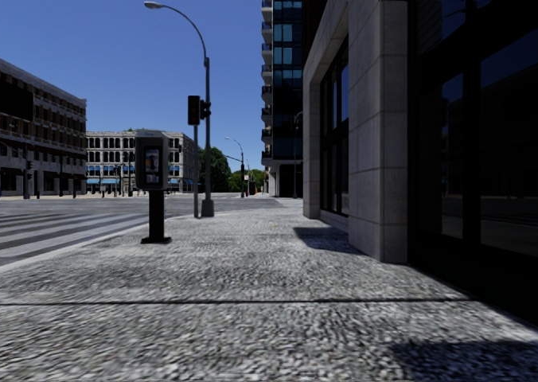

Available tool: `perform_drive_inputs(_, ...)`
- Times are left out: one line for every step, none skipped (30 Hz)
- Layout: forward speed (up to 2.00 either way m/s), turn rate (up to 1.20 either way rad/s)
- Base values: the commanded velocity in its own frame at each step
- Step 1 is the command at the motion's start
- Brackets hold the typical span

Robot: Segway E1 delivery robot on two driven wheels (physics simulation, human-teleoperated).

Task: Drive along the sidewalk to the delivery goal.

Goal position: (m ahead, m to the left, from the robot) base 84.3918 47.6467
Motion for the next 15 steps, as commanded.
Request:
perform_drive_inputs(1.95, 0.00)
perform_drive_inputs(1.95, 0.00)
perform_drive_inputs(1.95, 0.00)
perform_drive_inputs(1.95, 0.00)
perform_drive_inputs(1.95, 0.00)
perform_drive_inputs(1.95, 0.00)
perform_drive_inputs(1.95, 0.00)
perform_drive_inputs(1.95, 0.00)
perform_drive_inputs(1.95, 0.00)
perform_drive_inputs(1.95, 0.00)
perform_drive_inputs(1.95, 0.00)
perform_drive_inputs(1.95, 0.00)
perform_drive_inputs(1.95, 0.00)
perform_drive_inputs(1.95, 0.00)
perform_drive_inputs(1.95, 0.00)
